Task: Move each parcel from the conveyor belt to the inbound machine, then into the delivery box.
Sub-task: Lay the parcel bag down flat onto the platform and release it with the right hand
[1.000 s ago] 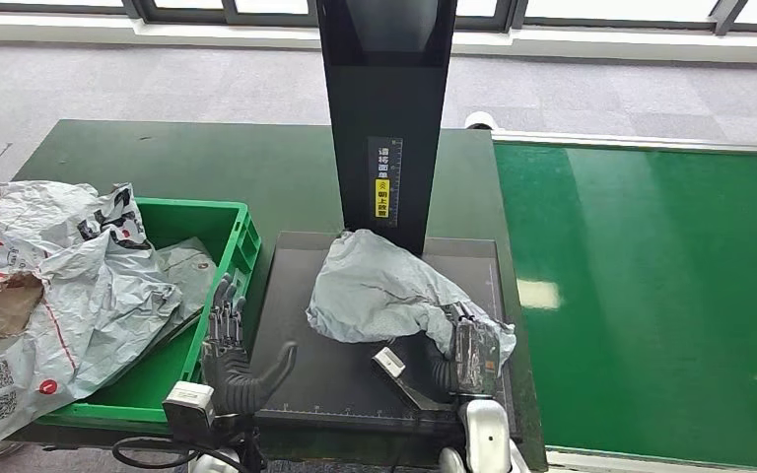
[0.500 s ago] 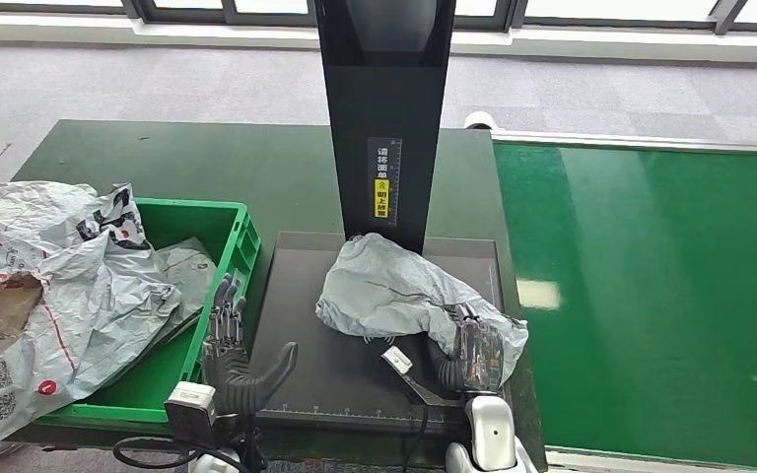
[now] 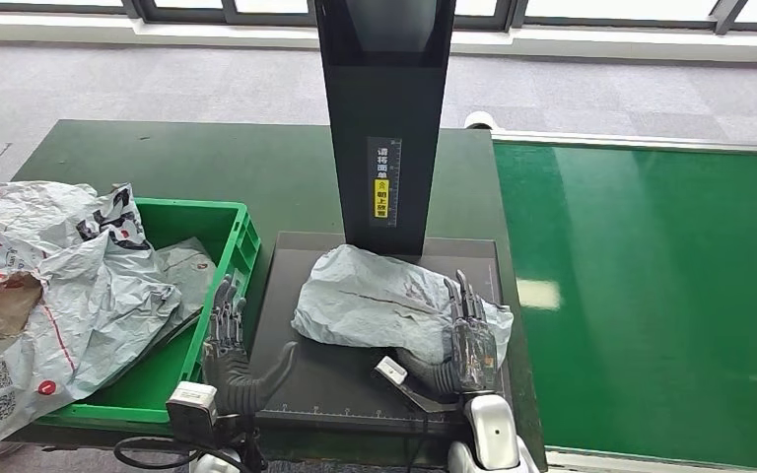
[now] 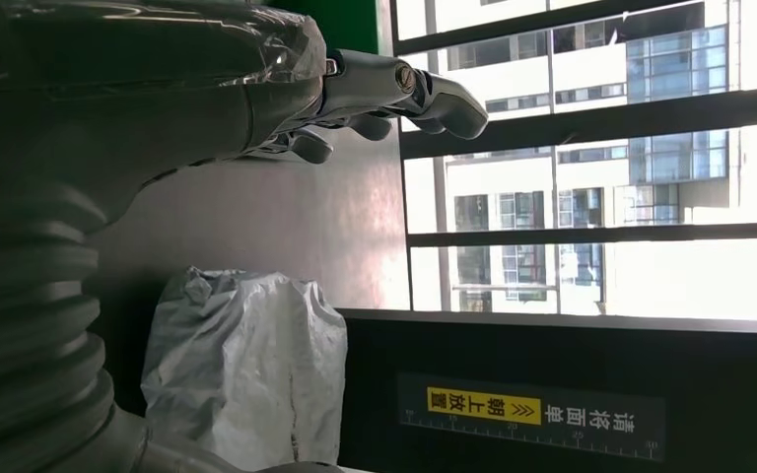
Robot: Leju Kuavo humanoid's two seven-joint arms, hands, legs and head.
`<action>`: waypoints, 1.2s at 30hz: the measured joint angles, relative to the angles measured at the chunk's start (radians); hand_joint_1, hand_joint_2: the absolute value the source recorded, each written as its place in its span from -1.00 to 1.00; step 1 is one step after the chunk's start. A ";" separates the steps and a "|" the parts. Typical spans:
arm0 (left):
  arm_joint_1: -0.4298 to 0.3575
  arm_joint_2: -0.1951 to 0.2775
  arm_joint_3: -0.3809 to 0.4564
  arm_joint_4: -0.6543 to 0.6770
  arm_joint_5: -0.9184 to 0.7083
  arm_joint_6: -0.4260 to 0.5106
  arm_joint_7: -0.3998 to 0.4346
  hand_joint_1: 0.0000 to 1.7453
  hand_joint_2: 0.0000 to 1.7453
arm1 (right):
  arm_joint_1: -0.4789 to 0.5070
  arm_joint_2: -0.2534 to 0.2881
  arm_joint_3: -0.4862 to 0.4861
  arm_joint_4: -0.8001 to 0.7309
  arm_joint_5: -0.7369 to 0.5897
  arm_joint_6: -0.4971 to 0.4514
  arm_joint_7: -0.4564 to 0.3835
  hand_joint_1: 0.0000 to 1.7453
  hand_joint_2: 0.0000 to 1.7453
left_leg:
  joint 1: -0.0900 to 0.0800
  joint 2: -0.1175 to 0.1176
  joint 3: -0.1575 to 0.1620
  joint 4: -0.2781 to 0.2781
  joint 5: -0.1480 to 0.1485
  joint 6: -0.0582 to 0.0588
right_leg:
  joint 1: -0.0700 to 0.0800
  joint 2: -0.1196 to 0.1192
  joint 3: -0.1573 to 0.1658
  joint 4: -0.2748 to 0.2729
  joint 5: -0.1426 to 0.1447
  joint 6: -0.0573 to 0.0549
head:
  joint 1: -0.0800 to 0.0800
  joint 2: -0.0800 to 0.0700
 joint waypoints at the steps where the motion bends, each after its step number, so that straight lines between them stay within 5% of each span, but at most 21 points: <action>1: 0.000 0.000 0.000 0.000 0.000 0.000 0.000 -1.00 1.00 | 0.002 0.000 -0.001 -0.005 -0.003 0.000 -0.007 -1.00 -1.00 | 0.000 0.000 0.000 0.000 0.000 0.000 | 0.000 0.000 0.000 0.000 0.000 0.000 | 0.000 0.000; 6: 0.000 0.000 0.000 0.000 0.000 0.005 0.000 -1.00 1.00 | 0.011 0.008 -0.014 -0.033 -0.086 0.000 -0.104 -1.00 -1.00 | 0.000 0.000 0.000 0.000 0.000 0.000 | 0.000 0.000 0.000 0.000 0.000 0.000 | 0.000 0.000; 12: -0.001 0.000 0.000 0.009 -0.008 0.022 0.000 -1.00 1.00 | 0.022 0.028 -0.049 -0.068 -0.433 0.000 -0.377 -1.00 -1.00 | 0.000 0.000 0.000 0.000 0.000 0.000 | 0.000 0.000 0.000 0.000 0.000 0.000 | 0.000 0.000; 28: -0.008 0.000 0.000 0.059 -0.084 0.041 0.000 -1.00 1.00 | 0.024 0.028 -0.053 -0.082 -0.535 0.000 -0.403 -1.00 -1.00 | 0.000 0.001 0.000 0.000 0.000 0.000 | 0.000 0.001 0.000 0.000 0.000 0.000 | 0.000 0.000; 32: -0.010 -0.001 0.000 0.069 -0.099 0.041 0.000 -1.00 1.00 | 0.057 0.029 -0.086 -0.197 -0.476 -0.001 -0.470 -1.00 1.00 | 0.000 0.000 0.000 0.000 0.000 0.000 | 0.000 0.000 -0.001 0.000 0.000 0.000 | 0.000 0.000; 36: -0.020 0.000 -0.005 0.088 -0.131 0.041 0.000 -1.00 1.00 | 0.118 0.028 -0.136 -0.476 -0.458 -0.002 -0.519 -1.00 1.00 | -0.001 0.001 0.000 0.001 -0.001 0.000 | -0.001 0.001 -0.002 -0.001 0.000 0.000 | 0.000 0.000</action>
